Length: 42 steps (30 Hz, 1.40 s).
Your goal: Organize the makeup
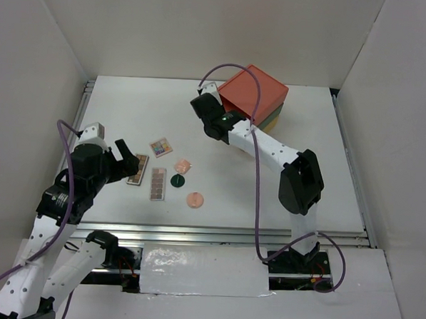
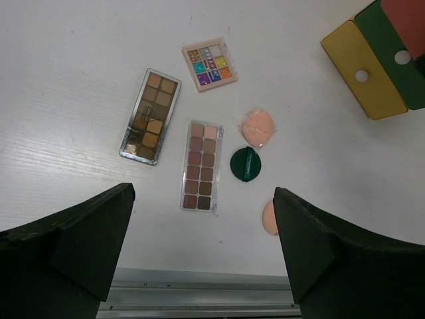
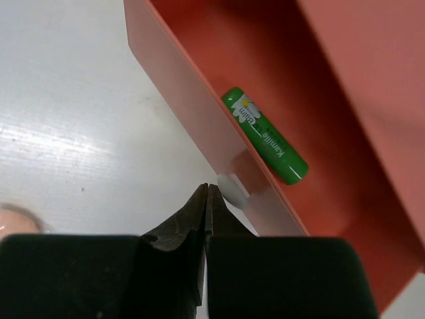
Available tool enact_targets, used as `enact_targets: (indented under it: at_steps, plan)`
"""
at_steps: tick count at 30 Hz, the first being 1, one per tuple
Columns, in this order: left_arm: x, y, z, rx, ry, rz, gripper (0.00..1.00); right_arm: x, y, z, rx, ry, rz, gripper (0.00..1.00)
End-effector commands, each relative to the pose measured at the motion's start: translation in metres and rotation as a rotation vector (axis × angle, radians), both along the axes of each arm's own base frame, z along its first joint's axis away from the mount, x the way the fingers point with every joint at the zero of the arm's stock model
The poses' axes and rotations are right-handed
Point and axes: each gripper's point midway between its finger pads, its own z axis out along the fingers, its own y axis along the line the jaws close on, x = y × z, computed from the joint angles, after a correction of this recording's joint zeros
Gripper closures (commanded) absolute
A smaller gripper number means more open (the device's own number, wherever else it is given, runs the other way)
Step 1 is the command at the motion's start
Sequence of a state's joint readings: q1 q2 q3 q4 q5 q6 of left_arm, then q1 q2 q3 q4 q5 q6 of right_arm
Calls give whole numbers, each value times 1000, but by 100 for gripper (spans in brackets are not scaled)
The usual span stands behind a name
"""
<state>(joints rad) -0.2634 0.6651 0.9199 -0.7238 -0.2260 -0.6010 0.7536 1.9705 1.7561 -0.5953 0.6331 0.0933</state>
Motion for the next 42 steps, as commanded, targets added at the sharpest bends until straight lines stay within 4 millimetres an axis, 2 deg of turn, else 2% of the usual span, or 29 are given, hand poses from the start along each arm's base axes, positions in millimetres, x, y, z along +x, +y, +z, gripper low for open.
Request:
enact_targets:
  at_steps: [1,9,14,17,20,21,22,23,24,25,26,27,28,29,30,31,32,33,34,35,36,37,38,39,40,41,42]
  plan:
    - [6,-2,7,4,-39,-19,1,19,-15,35,10,-92,-75,100]
    - [7,-2,6,7,-36,-16,1,43,-30,31,-20,-89,-96,100]
    - [8,-2,5,10,-28,-15,1,60,-50,31,-44,-95,-132,100]
    - [8,-2,4,10,-28,-15,1,59,-49,36,-25,-90,-116,100]
    - [8,-1,4,10,-25,-13,1,47,-34,32,8,-59,-50,94]
    - [8,-1,4,11,-25,-14,1,37,-30,31,19,-47,-29,92]
    - [8,-1,4,9,-26,-13,1,23,-16,31,38,-28,13,87]
    - [8,-2,4,5,-28,-11,1,11,-8,45,89,-34,49,85]
    - [8,-2,4,1,-28,-6,0,-6,6,35,145,16,98,83]
    - [8,-7,3,-29,-22,-17,1,-18,14,43,195,10,126,79]
    - [12,-13,4,-57,-34,-35,1,-37,25,75,274,-38,174,73]
    - [16,-21,3,-86,-40,-61,1,-53,27,75,320,-25,181,68]
    - [15,-40,-7,-168,-13,-124,1,-65,28,89,361,-47,192,61]
    - [30,-54,1,-223,-58,-159,1,-85,25,125,434,-106,213,45]
    - [35,-67,2,-273,-66,-203,1,-94,15,129,464,-117,169,36]
    - [38,-90,-12,-370,-8,-275,1,-111,-3,160,525,-174,151,27]
    - [55,-107,14,-439,-130,-345,1,-121,-14,172,563,-197,131,27]
    - [62,-120,17,-495,-159,-393,1,-132,-24,166,579,-192,112,24]
    - [70,-135,3,-581,-115,-407,1,-151,-44,196,692,-253,105,20]
    - [76,-149,7,-616,-137,-434,1,-162,-53,202,737,-271,105,18]
    - [87,-159,21,-642,-207,-458,1,-171,-60,187,743,-259,102,15]
    - [103,-177,12,-645,-175,-439,1,-189,-77,209,834,-316,118,6]
    - [112,-187,12,-647,-175,-437,1,-195,-84,200,842,-311,119,1]
    - [124,-201,32,-666,-230,-459,1,-202,-90,201,862,-317,121,0]
    - [139,-216,9,-665,-183,-448,1,-216,-100,213,917,-339,148,0]
    - [144,-231,8,-678,-186,-464,1,-222,-99,205,926,-324,173,0]
    - [157,-243,22,-726,-226,-473,1,-227,-100,206,946,-327,196,0]
